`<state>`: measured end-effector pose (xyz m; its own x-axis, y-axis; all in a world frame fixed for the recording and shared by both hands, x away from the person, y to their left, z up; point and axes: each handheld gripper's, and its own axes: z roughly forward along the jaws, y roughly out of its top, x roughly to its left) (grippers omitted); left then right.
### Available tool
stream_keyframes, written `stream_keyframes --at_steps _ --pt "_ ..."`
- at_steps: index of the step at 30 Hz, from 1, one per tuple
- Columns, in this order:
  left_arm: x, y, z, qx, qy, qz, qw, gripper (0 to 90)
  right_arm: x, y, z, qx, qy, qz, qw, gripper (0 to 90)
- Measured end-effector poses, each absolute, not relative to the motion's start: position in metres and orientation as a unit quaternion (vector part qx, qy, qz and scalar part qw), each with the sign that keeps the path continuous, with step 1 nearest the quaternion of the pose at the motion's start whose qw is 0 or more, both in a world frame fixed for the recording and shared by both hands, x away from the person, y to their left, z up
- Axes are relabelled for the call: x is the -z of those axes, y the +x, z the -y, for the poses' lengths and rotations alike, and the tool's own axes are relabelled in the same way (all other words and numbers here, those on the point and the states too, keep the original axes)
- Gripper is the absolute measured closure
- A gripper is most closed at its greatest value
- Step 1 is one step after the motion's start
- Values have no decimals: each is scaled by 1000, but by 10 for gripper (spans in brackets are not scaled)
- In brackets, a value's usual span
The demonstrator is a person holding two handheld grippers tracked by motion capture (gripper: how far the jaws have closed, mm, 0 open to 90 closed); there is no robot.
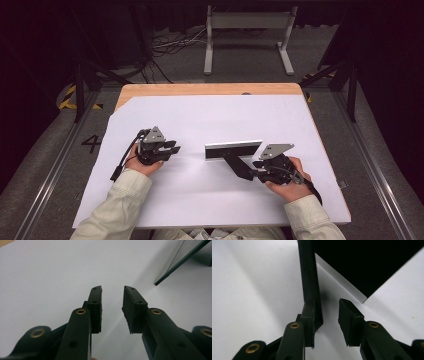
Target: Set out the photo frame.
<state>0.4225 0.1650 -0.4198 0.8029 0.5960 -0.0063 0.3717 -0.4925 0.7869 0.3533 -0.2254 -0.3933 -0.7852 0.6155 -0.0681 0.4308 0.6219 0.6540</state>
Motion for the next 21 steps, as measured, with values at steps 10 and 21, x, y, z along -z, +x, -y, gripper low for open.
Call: stream_keyframes --at_steps 10,21 --pt "419 422 -159 -119 856 -270 424 685 378 352 247 -359 291 -874 148 663" --pt "421 421 -152 -126 862 -245 424 671 368 356 265 -369 269 -879 141 672"
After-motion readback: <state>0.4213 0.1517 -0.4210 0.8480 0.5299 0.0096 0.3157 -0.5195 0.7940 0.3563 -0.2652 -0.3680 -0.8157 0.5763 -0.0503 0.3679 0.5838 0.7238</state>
